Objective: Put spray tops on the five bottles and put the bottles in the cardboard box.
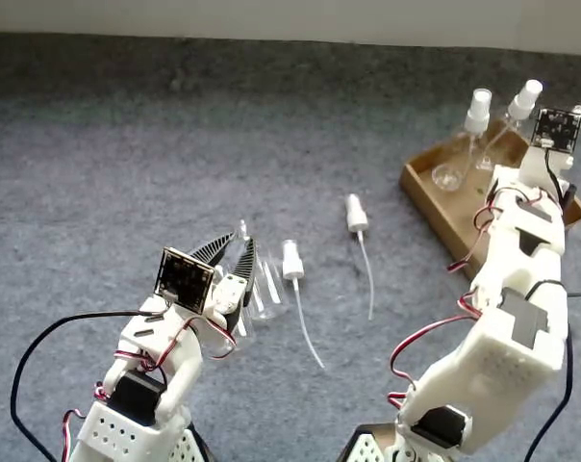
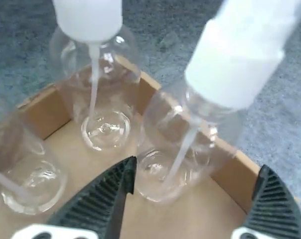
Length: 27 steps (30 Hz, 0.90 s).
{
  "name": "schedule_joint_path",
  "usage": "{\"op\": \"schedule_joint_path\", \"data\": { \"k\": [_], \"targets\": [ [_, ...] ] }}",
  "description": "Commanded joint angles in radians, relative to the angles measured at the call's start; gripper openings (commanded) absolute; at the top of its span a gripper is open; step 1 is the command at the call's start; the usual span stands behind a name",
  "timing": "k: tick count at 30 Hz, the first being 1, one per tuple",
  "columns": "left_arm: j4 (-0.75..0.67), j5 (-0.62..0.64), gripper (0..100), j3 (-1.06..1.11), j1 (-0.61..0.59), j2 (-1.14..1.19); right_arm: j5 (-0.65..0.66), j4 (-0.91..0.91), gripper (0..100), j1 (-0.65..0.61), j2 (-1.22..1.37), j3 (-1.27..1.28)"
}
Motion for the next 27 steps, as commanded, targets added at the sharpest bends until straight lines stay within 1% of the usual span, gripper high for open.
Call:
{"op": "schedule_joint_path", "data": {
  "k": [1, 4, 13, 22, 27],
  "targets": [
    [0.006, -0.008, 5, 0.019, -0.010, 0.002, 0.008, 0.113, 32.5, 0.010, -0.136, -0.039],
    [0.006, -0.008, 5, 0.019, -0.010, 0.002, 0.008, 0.185, 32.5, 0.008, -0.170, -0.041],
    [0.006, -0.008, 5, 0.019, -0.012, 0.002, 0.008, 0.300, 32.5, 0.012, -0.229, -0.041],
    [0.028, -0.009, 5, 0.019, -0.013, -0.001, 0.008, 0.493, 32.5, 0.008, -0.378, -0.038],
    [0.028, -0.009, 5, 0.008, -0.085, -0.001, 0.008, 0.631, 32.5, 0.007, -0.499, -0.038]
  ]
}}
